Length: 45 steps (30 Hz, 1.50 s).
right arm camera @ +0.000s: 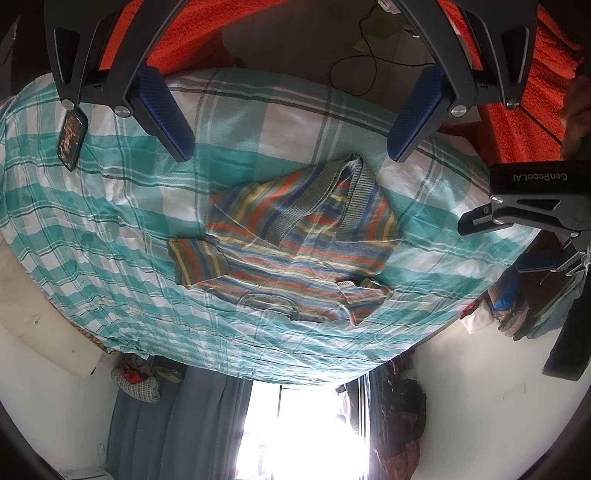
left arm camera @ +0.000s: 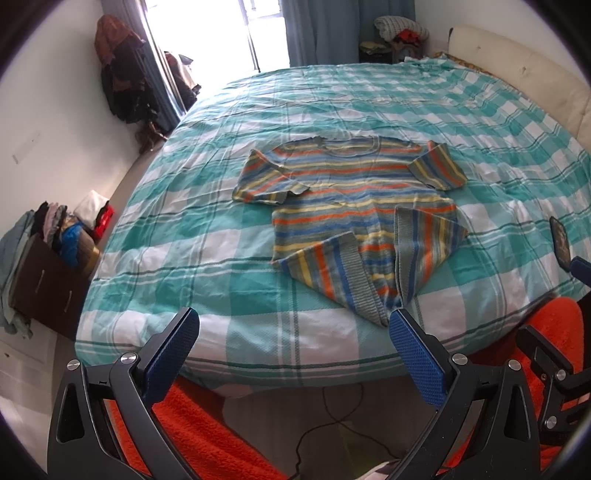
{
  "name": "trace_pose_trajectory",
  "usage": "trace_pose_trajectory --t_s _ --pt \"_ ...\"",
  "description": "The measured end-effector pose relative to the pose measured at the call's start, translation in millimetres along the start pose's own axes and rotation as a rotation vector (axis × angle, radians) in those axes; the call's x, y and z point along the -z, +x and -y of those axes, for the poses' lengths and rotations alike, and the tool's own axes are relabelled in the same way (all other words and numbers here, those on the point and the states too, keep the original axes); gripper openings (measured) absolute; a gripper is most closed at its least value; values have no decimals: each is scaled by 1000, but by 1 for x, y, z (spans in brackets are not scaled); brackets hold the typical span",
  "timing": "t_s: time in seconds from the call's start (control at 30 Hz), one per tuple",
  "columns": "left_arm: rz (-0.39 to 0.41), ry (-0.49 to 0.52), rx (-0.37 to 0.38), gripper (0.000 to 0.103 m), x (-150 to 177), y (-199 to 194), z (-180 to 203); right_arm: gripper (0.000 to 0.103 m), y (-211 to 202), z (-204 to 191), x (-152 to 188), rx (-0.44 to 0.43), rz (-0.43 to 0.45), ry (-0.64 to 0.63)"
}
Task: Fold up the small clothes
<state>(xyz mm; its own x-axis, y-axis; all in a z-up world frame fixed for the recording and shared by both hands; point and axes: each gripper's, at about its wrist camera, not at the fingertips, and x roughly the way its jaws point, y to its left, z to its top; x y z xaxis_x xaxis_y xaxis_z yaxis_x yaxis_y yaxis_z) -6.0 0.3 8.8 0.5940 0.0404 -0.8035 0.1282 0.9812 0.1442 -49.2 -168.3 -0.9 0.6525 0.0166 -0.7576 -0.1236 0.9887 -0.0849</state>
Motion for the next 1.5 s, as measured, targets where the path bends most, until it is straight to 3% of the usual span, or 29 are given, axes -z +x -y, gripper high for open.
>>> trace_pose_trajectory --t_s 0.77,1.3,1.5 --pt "-18 33 -23 103 1 6 6 103 2 1 5 -4 -8 6" --pt "-86 -32 8 103 4 29 -12 103 12 7 7 -5 -29 24" --pt "-87 -2 32 103 0 36 -8 103 23 11 5 -10 -39 27"
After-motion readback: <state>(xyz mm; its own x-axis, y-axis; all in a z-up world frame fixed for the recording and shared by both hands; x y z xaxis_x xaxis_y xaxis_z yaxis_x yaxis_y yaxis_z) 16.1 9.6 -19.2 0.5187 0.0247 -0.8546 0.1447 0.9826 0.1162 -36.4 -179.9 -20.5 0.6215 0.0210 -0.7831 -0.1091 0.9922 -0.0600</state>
